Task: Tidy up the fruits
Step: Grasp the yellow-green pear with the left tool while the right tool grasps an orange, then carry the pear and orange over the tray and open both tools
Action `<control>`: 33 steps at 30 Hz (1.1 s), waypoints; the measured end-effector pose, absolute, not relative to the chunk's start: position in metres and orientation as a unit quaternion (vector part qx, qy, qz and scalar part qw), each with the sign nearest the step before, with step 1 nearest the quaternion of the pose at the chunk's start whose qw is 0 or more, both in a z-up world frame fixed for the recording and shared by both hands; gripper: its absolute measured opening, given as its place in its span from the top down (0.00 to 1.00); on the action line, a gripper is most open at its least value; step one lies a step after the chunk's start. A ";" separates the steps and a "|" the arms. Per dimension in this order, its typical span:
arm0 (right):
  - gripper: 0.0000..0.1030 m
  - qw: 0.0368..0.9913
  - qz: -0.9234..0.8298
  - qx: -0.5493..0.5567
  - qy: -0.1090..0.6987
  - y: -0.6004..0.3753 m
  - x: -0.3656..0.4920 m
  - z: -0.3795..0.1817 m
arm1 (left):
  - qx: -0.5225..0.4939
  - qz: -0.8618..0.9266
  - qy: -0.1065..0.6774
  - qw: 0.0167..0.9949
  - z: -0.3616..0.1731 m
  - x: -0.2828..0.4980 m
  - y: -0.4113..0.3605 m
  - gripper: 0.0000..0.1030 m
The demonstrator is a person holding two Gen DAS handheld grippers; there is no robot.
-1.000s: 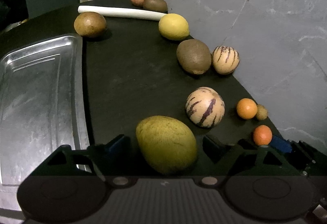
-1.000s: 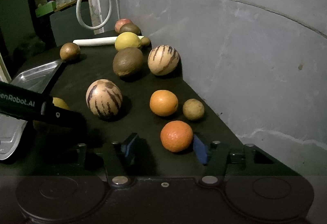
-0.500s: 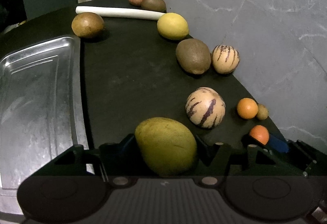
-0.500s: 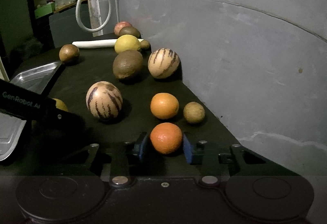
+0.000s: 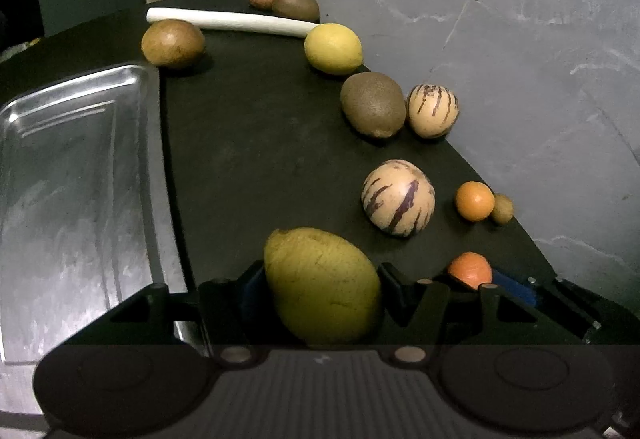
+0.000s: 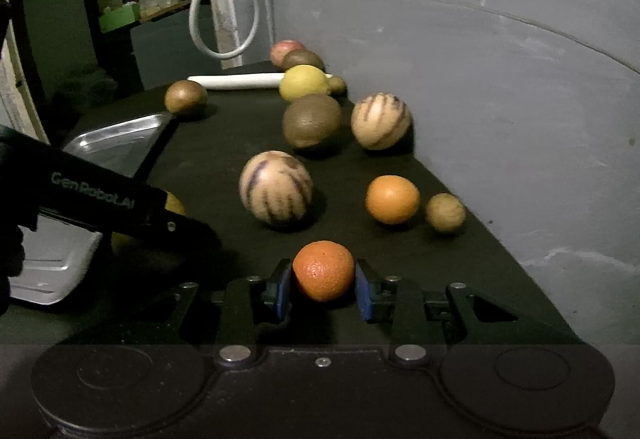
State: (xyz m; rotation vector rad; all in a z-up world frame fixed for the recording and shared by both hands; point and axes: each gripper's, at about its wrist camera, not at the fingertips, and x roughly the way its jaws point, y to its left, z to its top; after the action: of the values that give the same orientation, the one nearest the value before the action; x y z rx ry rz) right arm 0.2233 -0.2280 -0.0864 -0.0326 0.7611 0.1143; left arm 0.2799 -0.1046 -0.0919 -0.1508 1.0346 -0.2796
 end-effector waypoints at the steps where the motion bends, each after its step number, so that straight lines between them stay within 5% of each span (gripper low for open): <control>1: 0.67 0.927 0.058 -0.016 0.371 -0.226 0.223 -0.085 | -0.076 -0.135 0.492 0.857 -0.091 0.279 -0.102 0.39; 14: 0.67 0.928 0.089 -0.030 0.360 -0.195 0.224 -0.066 | -0.145 -0.138 0.456 0.868 -0.060 0.276 -0.059 0.39; 33: 0.67 0.901 0.244 -0.081 0.349 -0.048 0.329 -0.051 | -0.187 0.009 0.403 0.896 -0.054 0.337 0.117 0.39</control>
State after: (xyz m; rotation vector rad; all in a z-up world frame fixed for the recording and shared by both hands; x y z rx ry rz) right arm 0.3287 -0.0483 -0.0509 -0.1674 0.7214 0.5041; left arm 0.3371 0.1173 -0.0538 -0.3879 0.8345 0.0190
